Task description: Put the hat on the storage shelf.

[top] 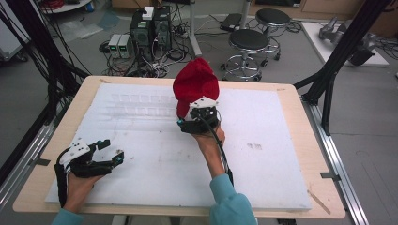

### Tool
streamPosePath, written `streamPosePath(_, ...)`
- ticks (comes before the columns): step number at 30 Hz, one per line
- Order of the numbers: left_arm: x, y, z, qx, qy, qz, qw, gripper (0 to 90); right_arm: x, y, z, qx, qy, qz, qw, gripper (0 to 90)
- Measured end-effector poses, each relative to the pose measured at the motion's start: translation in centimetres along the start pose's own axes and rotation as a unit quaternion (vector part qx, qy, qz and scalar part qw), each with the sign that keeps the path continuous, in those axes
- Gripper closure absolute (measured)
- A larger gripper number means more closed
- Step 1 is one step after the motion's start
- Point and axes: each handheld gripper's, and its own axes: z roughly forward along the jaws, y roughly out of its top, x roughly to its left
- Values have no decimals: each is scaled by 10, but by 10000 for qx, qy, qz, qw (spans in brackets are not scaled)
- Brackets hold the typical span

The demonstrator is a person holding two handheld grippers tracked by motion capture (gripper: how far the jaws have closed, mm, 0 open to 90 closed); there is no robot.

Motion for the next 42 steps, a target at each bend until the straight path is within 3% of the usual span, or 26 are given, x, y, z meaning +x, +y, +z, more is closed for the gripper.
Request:
streamPosePath(4,0,0,1,22,11,-52,10000,163,2,-6,-18,-200,55,-71,9998,163)
streamPosePath(5,0,0,0,7,14,-32,10000,162,2,-10,-31,-190,123,-111,9997,113)
streamPosePath(7,0,0,0,-22,28,-1,10000,162,1,-13,-49,-285,258,-126,9992,113)
streamPosePath(9,-1,0,-1,-46,33,33,10000,162,0,-21,-69,-847,228,-276,9958,113)
streamPosePath(10,-2,-1,-2,-112,33,106,9999,162,-1,-25,-75,-932,200,-326,9949,113)
streamPosePath(11,-2,-1,-2,-112,33,106,9999,162,-1,-25,-75,-932,200,-326,9949,113)
streamPosePath(12,-4,-2,-3,-177,92,159,9997,162,-7,-33,-93,-910,237,-329,9950,113)
streamPosePath(13,-4,-2,-3,-177,92,159,9997,162,-7,-33,-93,-910,237,-329,9950,113)
streamPosePath(14,-5,-2,-4,-209,127,216,9995,162,-13,-45,-110,-1190,184,-389,9920,113)
streamPosePath(17,-6,-2,-4,-237,167,265,9992,162,-19,-58,-124,-1291,138,-434,9906,113)
streamPosePath(18,-7,-3,-5,-279,200,294,9990,162,-26,-75,-139,-1487,90,-462,9878,113)
streamPosePath(19,-7,-3,-5,-279,200,294,9990,162,-26,-75,-139,-1487,90,-462,9878,113)
streamPosePath(20,-7,-3,-6,-344,220,324,9986,162,-33,-95,-152,-1641,20,-418,9856,113)
streamPosePath(21,-7,-3,-6,-344,220,324,9986,161,-33,-95,-152,-1641,20,-418,9856,113)
streamPosePath(22,-8,-4,-8,-448,234,345,9981,161,-42,-121,-161,-1925,-50,-281,9809,113)
streamPosePath(24,-9,-6,-11,-582,210,367,9974,161,-49,-142,-164,-2034,-73,-51,9790,113)
streamPosePath(25,-9,-6,-11,-582,210,367,9974,161,-49,-142,-164,-2034,-73,-51,9790,113)
streamPosePath(26,-9,-6,-12,-660,207,397,9968,161,-54,-158,-165,-2058,-160,129,9784,113)
streamPosePath(31,-11,-7,-13,-697,218,508,9960,161,-63,-176,-160,-2029,-286,391,9780,113)
streamPosePath(37,-11,-8,-14,-779,218,535,9953,161,-60,-179,-152,-1811,-316,282,9826,113)
streamPosePath(42,-12,-8,-14,-804,222,552,9950,161,-59,-180,-151,-1802,-355,278,9826,113)
